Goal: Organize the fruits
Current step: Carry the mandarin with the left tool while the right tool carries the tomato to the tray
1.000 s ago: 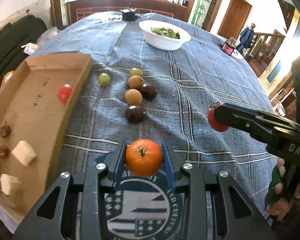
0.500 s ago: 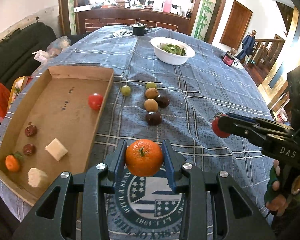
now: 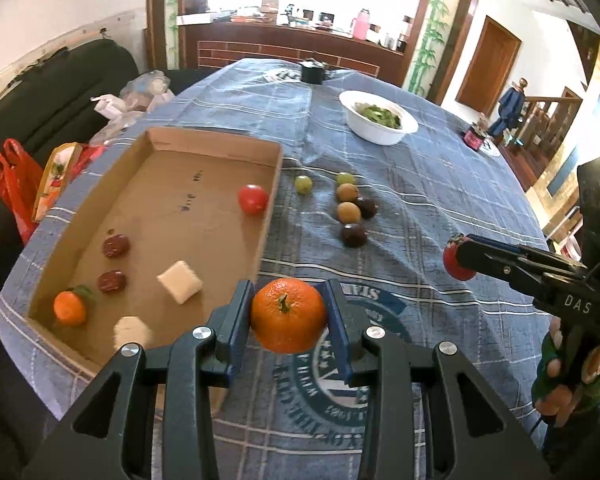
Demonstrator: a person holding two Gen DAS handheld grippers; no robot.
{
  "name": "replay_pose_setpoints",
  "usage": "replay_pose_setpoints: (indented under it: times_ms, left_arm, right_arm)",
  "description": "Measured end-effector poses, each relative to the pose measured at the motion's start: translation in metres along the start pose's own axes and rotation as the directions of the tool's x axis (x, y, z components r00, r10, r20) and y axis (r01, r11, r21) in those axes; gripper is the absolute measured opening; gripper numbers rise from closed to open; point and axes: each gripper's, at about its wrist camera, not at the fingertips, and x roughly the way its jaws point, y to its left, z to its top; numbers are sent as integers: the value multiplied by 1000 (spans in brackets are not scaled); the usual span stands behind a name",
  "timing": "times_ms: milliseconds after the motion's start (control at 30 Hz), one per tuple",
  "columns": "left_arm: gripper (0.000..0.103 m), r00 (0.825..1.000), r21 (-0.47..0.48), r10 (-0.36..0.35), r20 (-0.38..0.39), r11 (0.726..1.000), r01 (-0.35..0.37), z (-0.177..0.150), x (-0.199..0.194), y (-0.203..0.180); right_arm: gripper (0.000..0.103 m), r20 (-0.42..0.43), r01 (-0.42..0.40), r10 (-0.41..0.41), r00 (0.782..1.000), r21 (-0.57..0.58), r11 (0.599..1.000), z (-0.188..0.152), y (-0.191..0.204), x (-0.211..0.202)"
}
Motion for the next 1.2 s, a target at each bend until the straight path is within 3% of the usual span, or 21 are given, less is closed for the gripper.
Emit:
replay_pose_setpoints:
  times_ms: [367,900,1200]
  left_arm:
    - [34,998,-77,58,16,995,-56,3,-10,42]
    - [34,997,-90,78,11,993,-77,5,-6,55]
    - [34,986,-79,166,33,983,-163,14,-7,67]
  right_arm:
    - [32,-8,-41,41,999,-18,999,9,16,17]
    - [32,-14,-63,62,998,-21,998,15,23,25]
    - [31,-12,-95,94,995,-23,995,24,34,37]
